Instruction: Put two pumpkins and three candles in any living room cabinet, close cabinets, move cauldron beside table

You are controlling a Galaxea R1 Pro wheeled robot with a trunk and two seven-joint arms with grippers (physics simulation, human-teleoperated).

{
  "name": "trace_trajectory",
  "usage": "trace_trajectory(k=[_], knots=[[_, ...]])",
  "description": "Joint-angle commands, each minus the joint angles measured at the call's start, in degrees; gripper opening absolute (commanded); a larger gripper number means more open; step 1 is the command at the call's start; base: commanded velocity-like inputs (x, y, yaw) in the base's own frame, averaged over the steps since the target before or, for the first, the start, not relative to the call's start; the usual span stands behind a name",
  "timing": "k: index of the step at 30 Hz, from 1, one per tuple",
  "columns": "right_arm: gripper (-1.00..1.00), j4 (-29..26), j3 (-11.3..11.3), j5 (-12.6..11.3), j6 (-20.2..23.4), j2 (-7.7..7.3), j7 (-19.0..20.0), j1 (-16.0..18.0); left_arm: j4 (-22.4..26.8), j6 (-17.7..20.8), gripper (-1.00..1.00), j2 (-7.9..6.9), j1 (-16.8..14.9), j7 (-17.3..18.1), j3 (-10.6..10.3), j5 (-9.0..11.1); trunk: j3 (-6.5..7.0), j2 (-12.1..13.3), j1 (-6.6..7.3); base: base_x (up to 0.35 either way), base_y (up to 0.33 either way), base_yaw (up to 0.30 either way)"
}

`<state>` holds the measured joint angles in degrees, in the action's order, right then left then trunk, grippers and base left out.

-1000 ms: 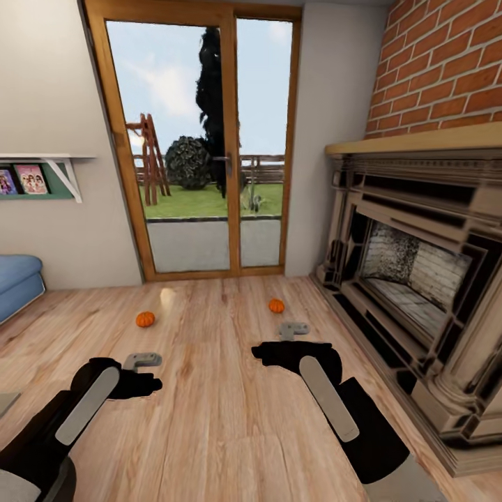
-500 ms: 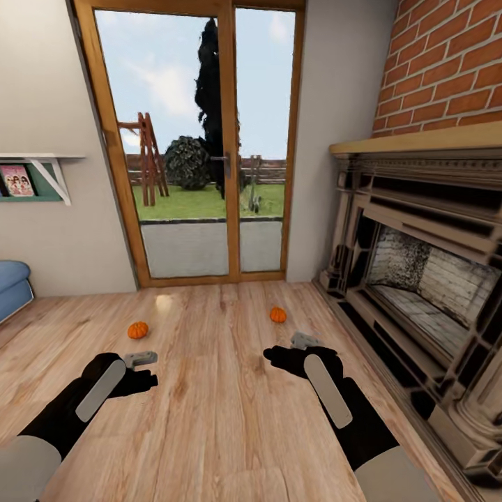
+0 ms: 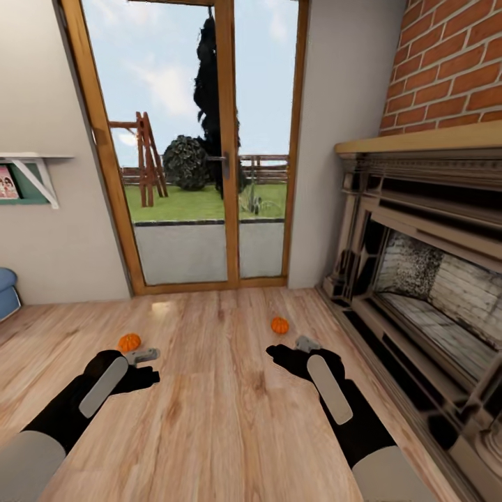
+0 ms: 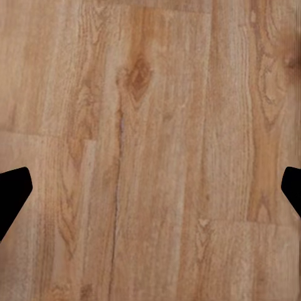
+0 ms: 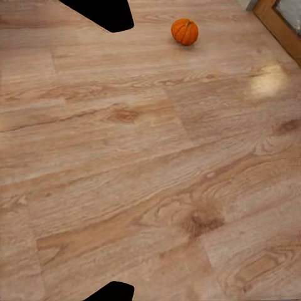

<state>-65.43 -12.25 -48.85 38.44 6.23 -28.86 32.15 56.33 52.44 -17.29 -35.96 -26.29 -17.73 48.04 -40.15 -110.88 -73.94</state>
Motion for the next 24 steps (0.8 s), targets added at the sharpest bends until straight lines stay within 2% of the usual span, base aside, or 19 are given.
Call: trace_trajectory(k=[1,6,11,17,24], knots=[[1.0,0.1,0.8,-0.6,0.0,0.02,-0.6,0.1,0.0,0.0,1.0,0.21,-0.2,-0.6,-0.3,0.6,-0.07,0.0,-0.03,0.339,0.0,0.0],[1.0,0.7,2.2,-0.7,-0.1,0.05,-0.8,0.1,-0.5,0.0,1.0,0.63,-0.4,-0.6,-0.3,0.6,-0.07,0.0,-0.03,0.341,0.0,0.0],[1.0,0.8,2.5,-0.7,-0.1,0.02,-0.9,0.1,-1.3,-0.3,1.0,0.75,-0.6,-0.6,-0.3,0.6,-0.07,0.0,-0.03,0.343,0.0,0.0],[1.0,0.8,4.3,-0.7,-0.1,0.02,-1.0,0.0,-1.5,-0.4,1.0,0.66,-0.5,-0.6,-0.1,0.6,-0.07,0.0,-0.03,0.343,0.0,0.0],[1.0,0.8,4.9,-0.7,-0.1,0.02,-1.0,0.0,-1.6,-0.4,1.0,0.55,-0.5,-0.6,-0.1,0.6,-0.07,0.0,-0.03,0.343,0.0,0.0]])
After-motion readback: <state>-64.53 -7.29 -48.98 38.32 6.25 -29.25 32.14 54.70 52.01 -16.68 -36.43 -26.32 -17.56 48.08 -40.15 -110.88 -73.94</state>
